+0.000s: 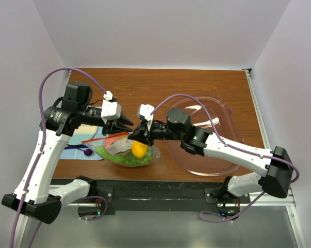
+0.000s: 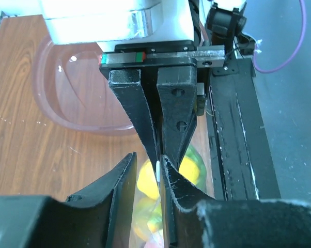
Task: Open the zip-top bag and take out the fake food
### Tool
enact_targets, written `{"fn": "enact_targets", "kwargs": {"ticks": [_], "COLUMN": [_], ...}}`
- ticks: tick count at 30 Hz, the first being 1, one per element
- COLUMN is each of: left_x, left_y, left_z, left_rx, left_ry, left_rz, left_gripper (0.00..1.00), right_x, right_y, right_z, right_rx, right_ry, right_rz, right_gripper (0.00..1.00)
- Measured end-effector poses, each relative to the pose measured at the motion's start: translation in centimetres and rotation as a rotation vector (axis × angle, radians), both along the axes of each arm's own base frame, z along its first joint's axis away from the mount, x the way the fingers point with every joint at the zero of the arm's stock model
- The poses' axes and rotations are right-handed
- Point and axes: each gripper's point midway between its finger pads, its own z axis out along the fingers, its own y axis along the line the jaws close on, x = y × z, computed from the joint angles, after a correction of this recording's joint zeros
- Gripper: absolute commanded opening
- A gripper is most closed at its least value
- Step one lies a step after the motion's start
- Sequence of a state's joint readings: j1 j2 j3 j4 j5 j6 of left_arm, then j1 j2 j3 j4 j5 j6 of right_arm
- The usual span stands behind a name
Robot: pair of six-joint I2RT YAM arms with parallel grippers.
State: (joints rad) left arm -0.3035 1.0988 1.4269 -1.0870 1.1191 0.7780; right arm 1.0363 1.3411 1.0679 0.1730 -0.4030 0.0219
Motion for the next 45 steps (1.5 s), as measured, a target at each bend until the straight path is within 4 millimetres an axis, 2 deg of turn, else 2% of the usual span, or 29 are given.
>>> {"fn": "enact_targets", "kwargs": {"ticks": [3,10,17,26,34,41,45], "left_x": [-0.1,-0.8,-1.2,-0.5,0.1,0.2,0.3], "left_y": [0.1,0.5,0.9,0.6,0.4,0.6,0.7], "left_z": [-0.6,-2.1,-2.3,-1.8,-2.4,-2.8,-2.8], "left_rx": [0.02,0.068,0.09,0.07,0.064,0.083,0.09], "left_ry": [0.009,0.062,0.063,0.037,0.049,0.041,0.032], "left_rz": [-0.016,-0.037,-0.032,-0.017,-0.004,0.0,0.001], "left_gripper": [0.33,0.52,0.52,0.38,0.26,0.08,0.05], "right_x": [0.0,-0.1,0.0,0.0,0.0,0.4,0.5], "right_y": [-0.1,-0.2,-0.3,-0.3,-0.3,-0.5,-0.5], "right_z": [-0.3,-0.8,-0.8,-0.8,-0.8,-0.7,-0.7], "right_rx": [-0.013,-0.031,-0.031,-0.03,-0.03,-0.033,-0.034], "right_ry": [0.004,0.014,0.014,0.015,0.015,0.016,0.016], "right_rz": [0.0,-0.001,-0.003,0.001,0.001,-0.011,-0.013], "right_gripper": [0.04,0.03,0.03,0.03,0.02,0.02,0.02]}}
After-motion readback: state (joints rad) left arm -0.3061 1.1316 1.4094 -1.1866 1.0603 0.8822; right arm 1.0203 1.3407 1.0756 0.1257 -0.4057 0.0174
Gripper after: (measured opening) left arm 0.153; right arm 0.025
